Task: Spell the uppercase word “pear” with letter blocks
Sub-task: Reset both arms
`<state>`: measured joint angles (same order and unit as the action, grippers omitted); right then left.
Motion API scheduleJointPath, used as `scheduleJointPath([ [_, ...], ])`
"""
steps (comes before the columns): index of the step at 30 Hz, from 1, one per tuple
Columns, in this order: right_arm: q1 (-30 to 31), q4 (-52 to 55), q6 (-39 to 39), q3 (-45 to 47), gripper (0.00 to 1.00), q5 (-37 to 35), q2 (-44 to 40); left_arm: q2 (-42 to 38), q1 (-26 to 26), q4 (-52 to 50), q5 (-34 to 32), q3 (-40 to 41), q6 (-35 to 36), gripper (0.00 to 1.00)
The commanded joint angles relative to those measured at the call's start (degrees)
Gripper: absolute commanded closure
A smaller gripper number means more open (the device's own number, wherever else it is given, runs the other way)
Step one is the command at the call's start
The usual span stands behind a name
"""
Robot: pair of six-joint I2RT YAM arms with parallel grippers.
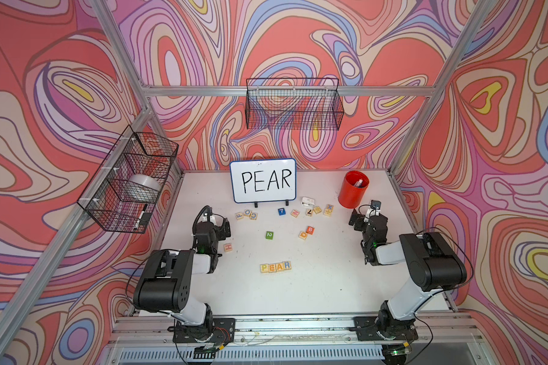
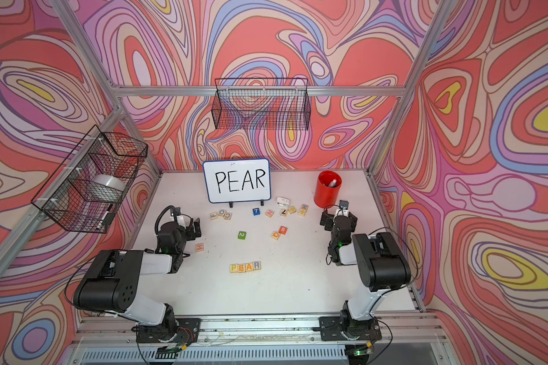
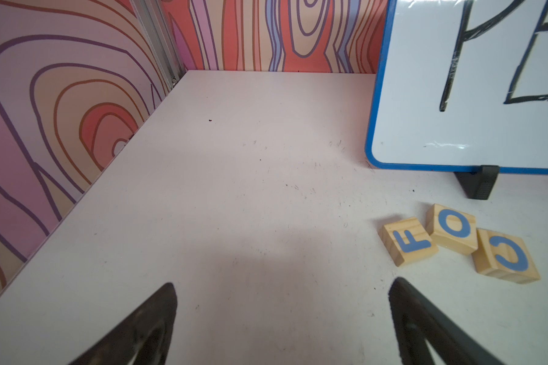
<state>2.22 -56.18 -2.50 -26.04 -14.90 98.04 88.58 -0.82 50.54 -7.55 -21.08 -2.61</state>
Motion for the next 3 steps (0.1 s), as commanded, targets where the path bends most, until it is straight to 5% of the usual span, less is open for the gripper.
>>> scheduleJointPath([
  [1, -0.2, -0.9, -0.2, 0.0, 0.02, 0.4, 0.3, -0.2, -0.6, 0.5, -0.4, -0.4, 0.6, 0.00],
  [3, -0.2, -0.9, -0.2, 0.0, 0.02, 0.4, 0.3, -0.2, -0.5, 0.5, -0.4, -0.4, 0.5, 0.00],
])
